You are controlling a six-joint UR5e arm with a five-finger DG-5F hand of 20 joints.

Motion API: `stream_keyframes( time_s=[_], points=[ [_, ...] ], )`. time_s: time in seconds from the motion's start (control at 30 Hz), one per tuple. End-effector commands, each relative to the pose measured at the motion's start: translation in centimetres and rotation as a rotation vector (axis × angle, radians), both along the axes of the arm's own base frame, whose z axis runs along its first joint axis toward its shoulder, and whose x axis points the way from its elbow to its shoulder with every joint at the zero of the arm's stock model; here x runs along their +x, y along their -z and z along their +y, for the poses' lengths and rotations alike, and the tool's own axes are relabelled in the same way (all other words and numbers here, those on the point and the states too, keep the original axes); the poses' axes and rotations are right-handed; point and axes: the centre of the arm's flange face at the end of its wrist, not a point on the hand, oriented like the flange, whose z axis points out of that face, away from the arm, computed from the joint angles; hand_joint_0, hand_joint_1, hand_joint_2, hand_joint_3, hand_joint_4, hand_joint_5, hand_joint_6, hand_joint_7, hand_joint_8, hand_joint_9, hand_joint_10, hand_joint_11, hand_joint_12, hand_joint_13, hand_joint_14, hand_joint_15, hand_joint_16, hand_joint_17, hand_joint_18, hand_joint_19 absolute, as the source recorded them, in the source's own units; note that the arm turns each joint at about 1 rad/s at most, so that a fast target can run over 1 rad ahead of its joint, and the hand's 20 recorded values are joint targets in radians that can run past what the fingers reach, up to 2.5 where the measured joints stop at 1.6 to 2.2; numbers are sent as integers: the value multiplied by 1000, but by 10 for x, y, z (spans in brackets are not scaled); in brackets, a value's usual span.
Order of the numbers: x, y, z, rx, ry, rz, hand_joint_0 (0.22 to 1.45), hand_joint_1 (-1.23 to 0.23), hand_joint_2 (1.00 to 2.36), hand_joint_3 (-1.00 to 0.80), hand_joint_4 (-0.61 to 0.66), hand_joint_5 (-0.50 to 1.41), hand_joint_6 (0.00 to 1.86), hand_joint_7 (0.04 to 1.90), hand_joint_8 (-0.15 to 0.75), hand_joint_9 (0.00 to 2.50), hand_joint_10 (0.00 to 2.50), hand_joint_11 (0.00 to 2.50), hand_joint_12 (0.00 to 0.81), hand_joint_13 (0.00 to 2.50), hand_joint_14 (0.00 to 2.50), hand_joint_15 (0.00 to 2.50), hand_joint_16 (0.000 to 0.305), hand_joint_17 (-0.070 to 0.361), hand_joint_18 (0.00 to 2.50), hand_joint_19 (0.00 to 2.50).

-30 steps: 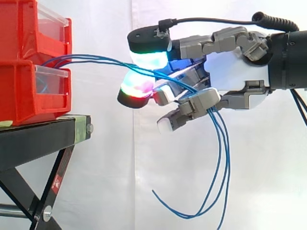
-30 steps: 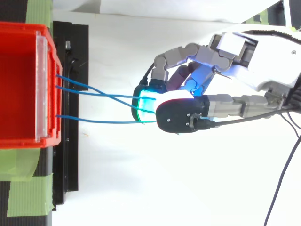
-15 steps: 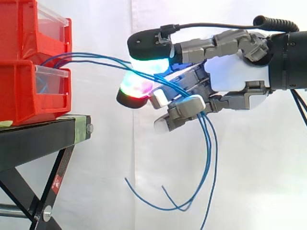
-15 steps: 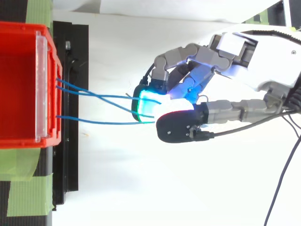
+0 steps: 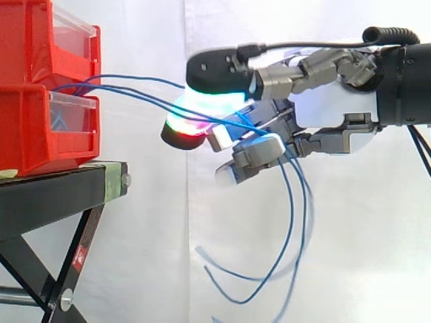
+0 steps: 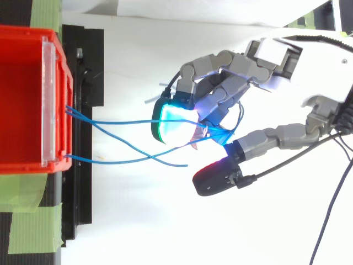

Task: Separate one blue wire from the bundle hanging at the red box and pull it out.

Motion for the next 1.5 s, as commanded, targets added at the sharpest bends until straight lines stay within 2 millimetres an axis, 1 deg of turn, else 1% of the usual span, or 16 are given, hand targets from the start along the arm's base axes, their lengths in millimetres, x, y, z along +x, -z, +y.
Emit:
stream_keyframes(
  time_s=[0.0, 0.07, 0.17, 0.23, 0.33, 0.4, 0.47, 0.57, 0.67, 0.93, 1.1, 1.13, 1.23, 1.33, 1.4, 1.47],
  points=[
    [0, -1, 0, 0, 0, -1, 558, -677, 1000, -500, 205, -207, 737, 1099, 314, 955, 20, 1124, 317, 1294, 280, 1543, 48, 108, 552, 647],
    [0, 0, 0, -1, 0, 2, 548, -572, 1000, -499, 219, -192, 705, 1137, 326, 992, 20, 1130, 320, 1306, 318, 1520, 49, 111, 580, 670],
    [0, 0, 0, 0, 0, 3, 550, -481, 1001, -490, 223, -182, 683, 1147, 334, 1011, 21, 1121, 319, 1328, 336, 1507, 51, 114, 591, 670],
    [0, 0, 0, 0, 0, 3, 556, -435, 1002, -478, 230, -171, 659, 1196, 343, 1035, 21, 1132, 314, 1345, 320, 1520, 50, 113, 593, 671],
    [0, 0, 0, 0, 0, 3, 572, -426, 1004, -454, 223, -167, 653, 1200, 335, 1053, 23, 1116, 305, 1348, 290, 1539, 50, 112, 595, 675],
    [0, 0, 0, 1, 0, 1, 590, -453, 1008, -420, 222, -165, 648, 1215, 336, 1055, 20, 1138, 303, 1353, 274, 1546, 49, 111, 597, 674],
    [0, 0, 0, 0, 0, 3, 605, -544, 1013, -362, 213, -171, 645, 1220, 327, 1041, 22, 1125, 302, 1358, 264, 1555, 49, 111, 598, 675],
    [0, 0, 0, -5, 0, 3, 618, -642, 1015, -338, 213, -175, 647, 1222, 327, 1030, 21, 1148, 307, 1344, 237, 1571, 49, 109, 594, 668],
    [0, 0, 0, -39, 3, 14, 643, -666, 1017, -313, 219, -187, 706, 1139, 327, 1040, 20, 1148, 303, 1363, 226, 1572, 48, 108, 602, 665],
    [-1, -2, -4, -92, 9, 25, 670, -701, 1022, -248, 195, -209, 787, 1054, 333, 1050, 19, 1169, 303, 1382, 225, 1580, 48, 108, 619, 664],
    [-5, -19, -5, -156, 13, 16, 673, -713, 1023, -239, 197, -209, 794, 1033, 331, 1060, 19, 1179, 305, 1385, 211, 1591, 48, 107, 619, 670],
    [-9, -34, -6, -223, 19, 11, 673, -714, 1023, -237, 198, -208, 794, 1032, 332, 1061, 20, 1183, 305, 1385, 211, 1591, 48, 107, 620, 663],
    [-12, -47, -7, -305, 25, 12, 674, -717, 1023, -237, 194, -207, 793, 1038, 328, 1062, 21, 1186, 304, 1387, 211, 1588, 48, 107, 617, 661],
    [-14, -53, -7, -380, 30, 25, 673, -719, 1023, -234, 197, -206, 793, 1027, 328, 1064, 19, 1187, 305, 1386, 213, 1591, 47, 107, 618, 661],
    [-14, -52, -7, -449, 33, 46, 674, -721, 1022, -239, 200, -205, 793, 1030, 333, 1064, 19, 1185, 305, 1385, 215, 1592, 47, 106, 618, 663],
    [-14, -52, -7, -466, 35, 52, 674, -721, 1022, -240, 201, -204, 791, 1035, 328, 1065, 20, 1187, 312, 1385, 212, 1602, 47, 106, 616, 663]
  ],
)
